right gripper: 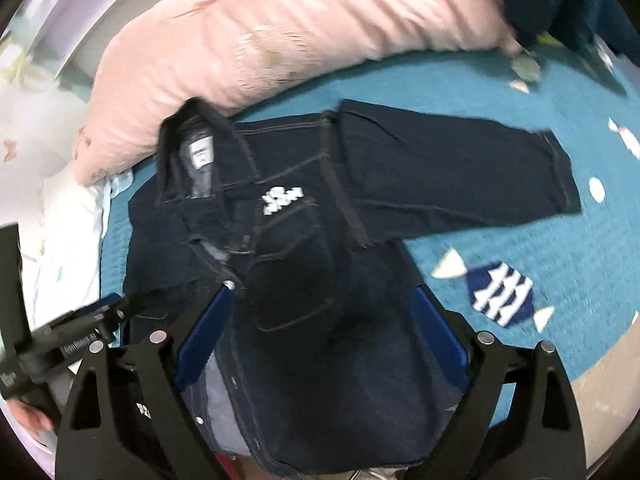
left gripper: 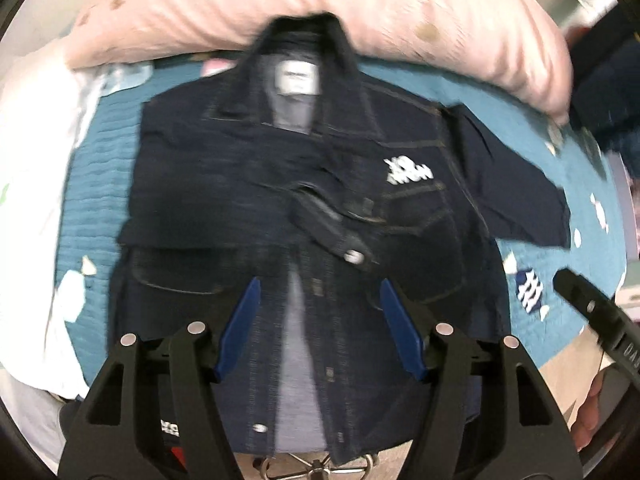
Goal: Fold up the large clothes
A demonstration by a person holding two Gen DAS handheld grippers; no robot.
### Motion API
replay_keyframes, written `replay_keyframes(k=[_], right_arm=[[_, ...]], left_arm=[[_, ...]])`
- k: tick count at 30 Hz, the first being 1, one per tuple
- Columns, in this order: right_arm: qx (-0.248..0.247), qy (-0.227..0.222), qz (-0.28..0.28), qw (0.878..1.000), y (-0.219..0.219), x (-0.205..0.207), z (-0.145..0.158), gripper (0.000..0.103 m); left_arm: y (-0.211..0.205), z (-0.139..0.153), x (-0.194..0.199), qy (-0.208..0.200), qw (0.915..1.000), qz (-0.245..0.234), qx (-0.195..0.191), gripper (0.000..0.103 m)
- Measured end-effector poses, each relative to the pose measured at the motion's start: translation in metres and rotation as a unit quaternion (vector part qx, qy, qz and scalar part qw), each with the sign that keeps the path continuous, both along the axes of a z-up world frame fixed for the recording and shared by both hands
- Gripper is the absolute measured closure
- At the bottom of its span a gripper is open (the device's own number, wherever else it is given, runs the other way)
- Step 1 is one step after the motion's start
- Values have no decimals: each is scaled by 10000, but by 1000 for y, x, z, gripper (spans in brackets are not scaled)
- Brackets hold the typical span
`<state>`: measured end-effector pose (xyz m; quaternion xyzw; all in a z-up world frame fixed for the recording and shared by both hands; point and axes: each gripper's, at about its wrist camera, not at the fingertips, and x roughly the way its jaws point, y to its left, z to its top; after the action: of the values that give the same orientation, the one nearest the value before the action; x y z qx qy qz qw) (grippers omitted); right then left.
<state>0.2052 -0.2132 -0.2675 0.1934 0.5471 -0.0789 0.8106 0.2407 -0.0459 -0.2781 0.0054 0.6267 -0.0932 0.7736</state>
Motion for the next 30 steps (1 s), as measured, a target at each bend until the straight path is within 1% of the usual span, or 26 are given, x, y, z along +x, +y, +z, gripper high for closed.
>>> replay_keyframes(k=[4, 7, 12, 17, 21, 22, 23, 27, 29, 30], right_arm=[[88, 15, -292, 9995, -36, -13, -2, 15], [112, 66, -533, 9985, -64, -18, -5, 15], [212, 114, -912, 9955, -116, -18, -14, 15], [217, 236, -1216, 9921, -164, -11, -28, 15], [174, 319, -1399, 9895, -198, -5, -41, 15], [180, 349, -1457, 9886, -207, -4, -45, 15], [197, 379, -1541, 9871, -215, -4, -49, 15], [352, 464, -1812, 9817, -240, -6, -64, 15], [467, 528, -1974, 9778, -252, -9, -74, 15], [514, 543, -2030, 9763, -256, -11, -78, 15]], left_arm=[[-37, -7, -4, 71, 9998, -181, -50, 39], [-66, -13, 1, 141, 9994, -300, -78, 39], [-108, -28, 24, 371, 9983, -336, -289, 39], [-139, -41, 55, 475, 9974, -315, -434, 40], [-157, -55, 79, 672, 9949, -215, -719, 48], [-159, -58, 83, 721, 9942, -197, -777, 53], [-162, -62, 88, 788, 9933, -184, -825, 56], [-176, -86, 104, 1030, 9905, -176, -897, 65], [-179, -100, 108, 1213, 9873, -136, -1013, 73], [-181, -109, 109, 1303, 9858, -130, -1048, 81]])
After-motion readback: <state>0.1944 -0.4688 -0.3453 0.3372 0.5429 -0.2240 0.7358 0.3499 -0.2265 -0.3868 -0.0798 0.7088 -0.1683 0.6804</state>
